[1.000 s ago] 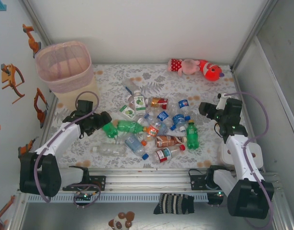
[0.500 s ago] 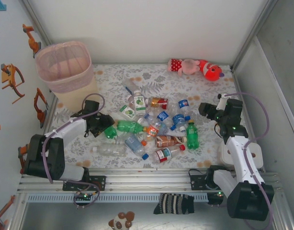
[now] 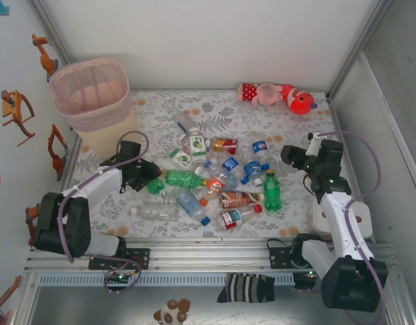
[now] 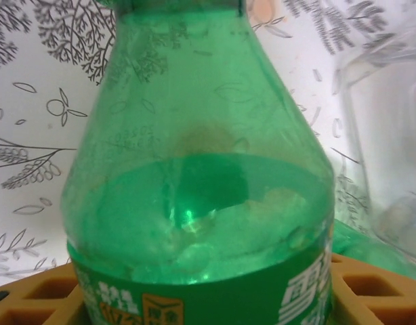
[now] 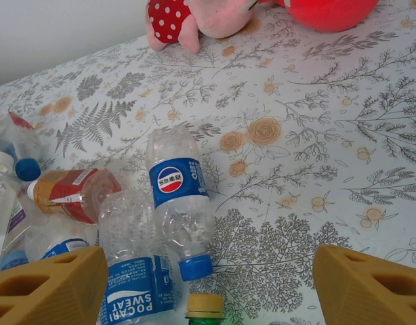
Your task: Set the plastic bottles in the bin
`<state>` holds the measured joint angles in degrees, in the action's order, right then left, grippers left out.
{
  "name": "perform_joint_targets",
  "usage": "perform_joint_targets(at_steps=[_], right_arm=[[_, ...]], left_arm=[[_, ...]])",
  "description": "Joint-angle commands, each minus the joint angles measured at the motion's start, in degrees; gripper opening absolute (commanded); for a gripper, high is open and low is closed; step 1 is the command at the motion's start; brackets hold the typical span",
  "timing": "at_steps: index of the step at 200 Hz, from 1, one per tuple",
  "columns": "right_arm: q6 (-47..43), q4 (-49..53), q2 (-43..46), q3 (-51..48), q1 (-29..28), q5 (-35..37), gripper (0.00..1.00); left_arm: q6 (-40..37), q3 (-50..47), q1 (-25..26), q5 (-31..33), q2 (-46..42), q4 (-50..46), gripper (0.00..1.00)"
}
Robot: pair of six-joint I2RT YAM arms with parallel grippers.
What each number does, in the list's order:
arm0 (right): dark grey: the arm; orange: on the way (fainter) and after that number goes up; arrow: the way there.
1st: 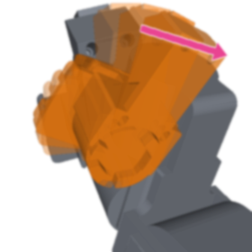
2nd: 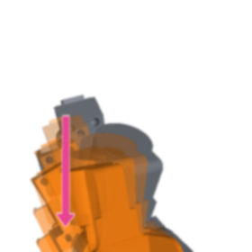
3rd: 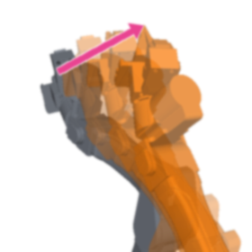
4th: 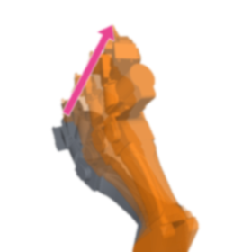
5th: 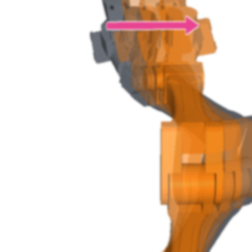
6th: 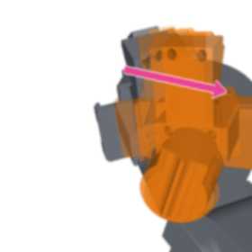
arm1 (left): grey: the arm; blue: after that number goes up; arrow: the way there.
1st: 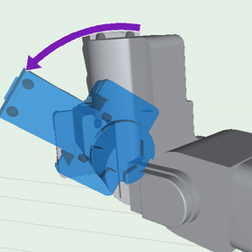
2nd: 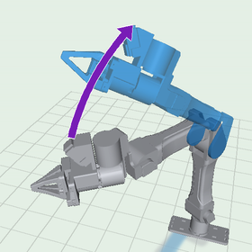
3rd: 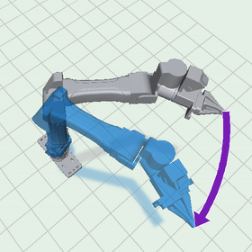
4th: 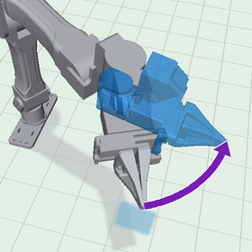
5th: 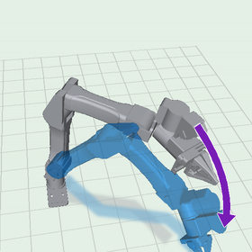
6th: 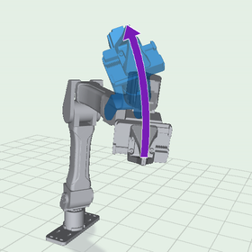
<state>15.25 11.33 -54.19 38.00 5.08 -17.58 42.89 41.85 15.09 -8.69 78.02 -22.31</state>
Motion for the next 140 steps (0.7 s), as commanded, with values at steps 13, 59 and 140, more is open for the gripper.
perform_joint_targets(at_steps=[13, 59, 140], right_arm=[[0.49, 0.36, 0.06, 2.25, 0.18, -0.72, 0.78], [0.4, 0.46, -0.12, 2.43, 0.13, -0.43, 0.78], [0.38, 1.66, -0.63, 3.48, 0.19, -0.61, 0.78]], left_arm=[[-3.92, 5.73, 0.37, 1.96, -6.9, -6.76, 0.58], [-10.64, 14.93, 0.32, 3.06, -13.79, -13.37, 0.55], [-25.49, 43.25, -1.68, 4.98, -10.75, -22.19, 0.56]])
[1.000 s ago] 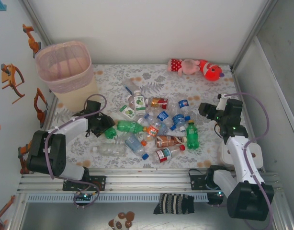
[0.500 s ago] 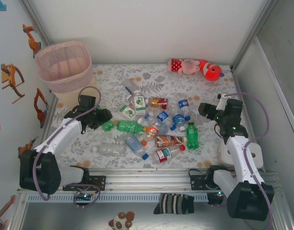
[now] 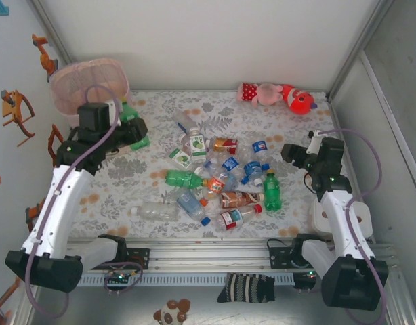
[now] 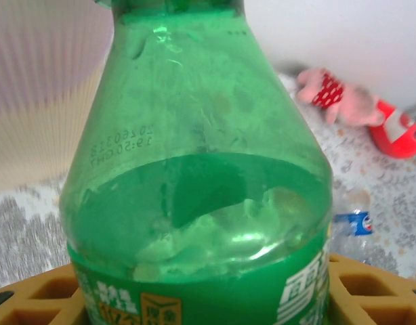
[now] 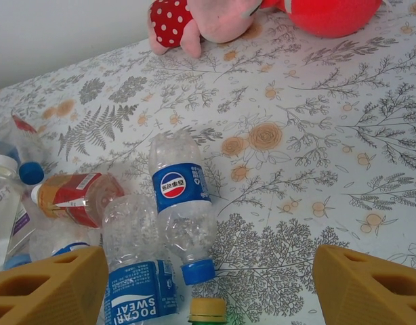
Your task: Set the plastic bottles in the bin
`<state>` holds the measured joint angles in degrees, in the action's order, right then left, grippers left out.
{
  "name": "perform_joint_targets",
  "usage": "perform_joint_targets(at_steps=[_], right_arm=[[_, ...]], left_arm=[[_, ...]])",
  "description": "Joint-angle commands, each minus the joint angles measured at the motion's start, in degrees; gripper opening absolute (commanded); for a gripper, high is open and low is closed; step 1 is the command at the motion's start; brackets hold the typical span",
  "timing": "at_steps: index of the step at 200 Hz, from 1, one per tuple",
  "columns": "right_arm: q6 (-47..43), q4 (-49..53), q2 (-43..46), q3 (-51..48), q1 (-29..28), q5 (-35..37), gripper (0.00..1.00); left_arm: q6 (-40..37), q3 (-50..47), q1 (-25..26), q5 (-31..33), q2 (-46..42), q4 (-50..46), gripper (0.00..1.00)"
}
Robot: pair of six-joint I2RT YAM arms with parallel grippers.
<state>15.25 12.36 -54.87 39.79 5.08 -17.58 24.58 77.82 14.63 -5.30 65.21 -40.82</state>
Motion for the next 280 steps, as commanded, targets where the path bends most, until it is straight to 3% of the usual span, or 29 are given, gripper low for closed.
perform_joint_targets(at_steps=[1, 50, 125, 197, 233, 280], right_arm=[[0.35, 0.64, 0.04, 1.69, 0.19, -0.61, 0.78], [-0.06, 2.12, 0.9, 2.83, 0.18, -0.18, 0.78], [-0.51, 3.37, 1.98, 2.76, 0.2, 1.1, 0.78], [-0.91, 2.23, 1.17, 2.05, 0.2, 1.68, 0.77], [-0.57, 1.73, 0.55, 1.68, 0.12, 1.15, 0.77], [-0.17, 0.24, -0.69, 1.0, 0.19, 0.48, 0.77]], left_arm=[[-7.35, 7.62, -1.33, 1.6, 2.22, -3.67, 0.56], [-11.19, 20.36, -9.21, -1.4, 10.54, -3.61, 0.57], [-12.89, 35.82, -17.18, -2.35, 29.77, -3.02, 0.54], [-13.61, 51.91, -18.41, -10.5, 49.8, -13.66, 0.5], [-13.58, 52.34, -18.32, -14.76, 53.62, -18.0, 0.46], [-14.74, 43.29, -18.24, -15.99, 48.35, -19.0, 0.44]])
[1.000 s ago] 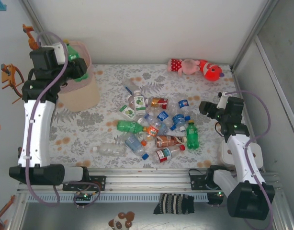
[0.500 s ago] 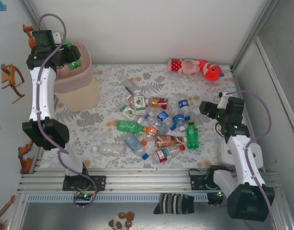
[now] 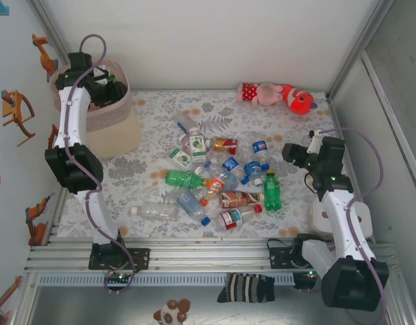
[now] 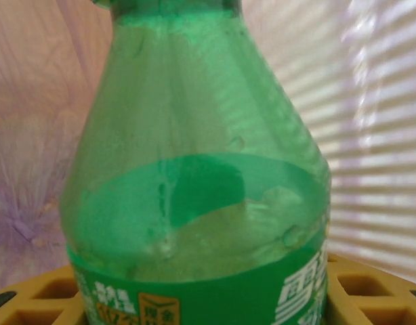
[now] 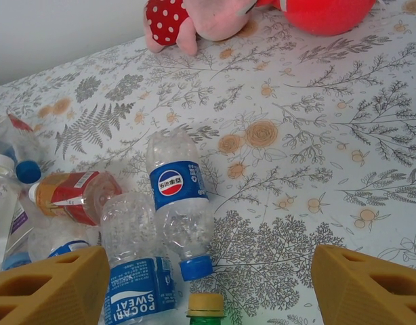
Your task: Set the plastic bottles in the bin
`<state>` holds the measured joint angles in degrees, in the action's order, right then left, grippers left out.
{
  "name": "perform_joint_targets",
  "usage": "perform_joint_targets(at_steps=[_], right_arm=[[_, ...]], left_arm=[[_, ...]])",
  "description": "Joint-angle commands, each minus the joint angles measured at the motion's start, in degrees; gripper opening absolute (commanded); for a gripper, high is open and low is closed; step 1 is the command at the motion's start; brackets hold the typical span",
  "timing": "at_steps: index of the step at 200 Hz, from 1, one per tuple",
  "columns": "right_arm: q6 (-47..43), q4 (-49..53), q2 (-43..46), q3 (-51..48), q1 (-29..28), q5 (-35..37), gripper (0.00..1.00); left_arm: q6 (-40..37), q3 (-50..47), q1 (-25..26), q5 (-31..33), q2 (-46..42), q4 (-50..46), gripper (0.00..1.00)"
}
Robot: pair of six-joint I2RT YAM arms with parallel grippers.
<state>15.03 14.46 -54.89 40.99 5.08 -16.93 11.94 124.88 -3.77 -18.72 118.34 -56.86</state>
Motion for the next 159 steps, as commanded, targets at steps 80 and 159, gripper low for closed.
perform_joint_targets(at_steps=[80, 159], right_arm=[[0.5, -3.03, -1.36, -0.64, 0.18, -1.26, 0.77], [0.62, -3.3, -1.18, -0.9, 0.19, -1.61, 0.77]], left_arm=[[-6.44, -12.54, 0.08, -2.1, -14.53, -7.96, 0.44], [-13.07, -9.84, 0.17, 9.99, -15.43, -11.28, 0.45]])
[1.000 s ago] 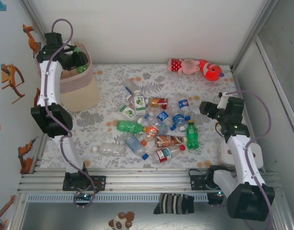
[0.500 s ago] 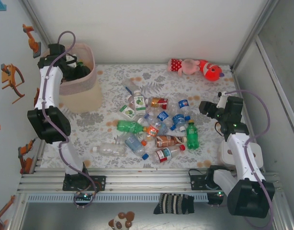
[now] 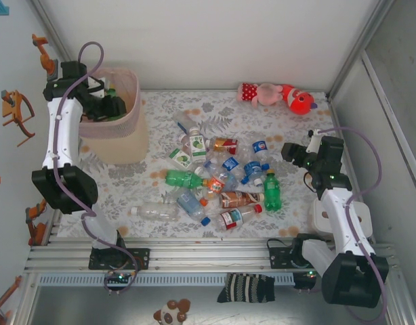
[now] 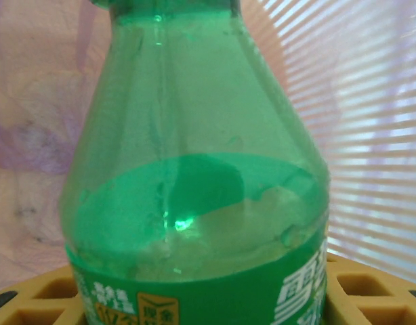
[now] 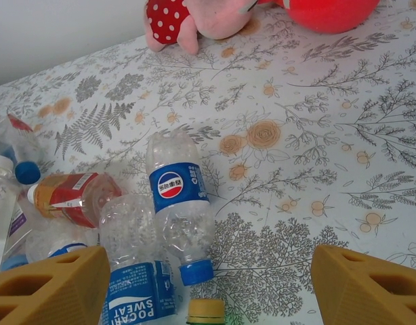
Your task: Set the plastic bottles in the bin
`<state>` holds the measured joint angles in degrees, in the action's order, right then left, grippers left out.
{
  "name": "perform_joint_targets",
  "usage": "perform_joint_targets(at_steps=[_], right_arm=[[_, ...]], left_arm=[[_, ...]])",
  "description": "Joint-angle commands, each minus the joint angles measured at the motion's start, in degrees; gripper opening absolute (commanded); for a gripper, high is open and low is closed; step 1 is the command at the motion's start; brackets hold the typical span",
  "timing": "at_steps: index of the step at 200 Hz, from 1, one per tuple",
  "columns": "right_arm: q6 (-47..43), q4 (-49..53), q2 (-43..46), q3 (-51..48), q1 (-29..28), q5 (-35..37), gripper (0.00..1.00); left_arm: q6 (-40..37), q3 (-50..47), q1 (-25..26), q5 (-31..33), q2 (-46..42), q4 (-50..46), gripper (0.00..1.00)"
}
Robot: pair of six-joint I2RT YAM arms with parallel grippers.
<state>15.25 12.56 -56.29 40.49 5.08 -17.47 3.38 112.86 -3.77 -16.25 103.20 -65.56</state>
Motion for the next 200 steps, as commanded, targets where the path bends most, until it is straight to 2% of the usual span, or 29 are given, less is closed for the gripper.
perform_joint_targets(at_steps=[1, 47, 75, 133, 176, 200], right_arm=[[0.4, -1.4, 0.22, -0.45, 0.15, -1.07, 0.77], [0.42, -1.03, 0.66, -0.59, 0.14, -0.81, 0.77], [0.38, -0.91, 0.32, -0.42, 0.12, -0.72, 0.77], [0.17, -0.6, 0.22, -0.26, 0.19, -0.54, 0.77], [0.13, -0.63, 0.24, -0.24, 0.19, -0.52, 0.77], [0.06, -0.56, 0.56, -0.24, 0.16, -0.59, 0.77]], left_arm=[[-4.64, 2.28, 0.17, 7.93, -0.19, -2.52, 0.45], [-11.42, 4.49, 0.93, 23.1, 3.2, 1.59, 0.49], [-13.69, 5.72, 0.92, 27.83, 6.64, 2.88, 0.5], [-12.66, 3.71, 0.86, 26.88, 11.75, 4.53, 0.55], [-11.69, 1.84, 0.92, 25.16, 10.24, 5.88, 0.66], [-10.94, 1.58, 0.91, 24.01, 8.16, 5.88, 0.68]])
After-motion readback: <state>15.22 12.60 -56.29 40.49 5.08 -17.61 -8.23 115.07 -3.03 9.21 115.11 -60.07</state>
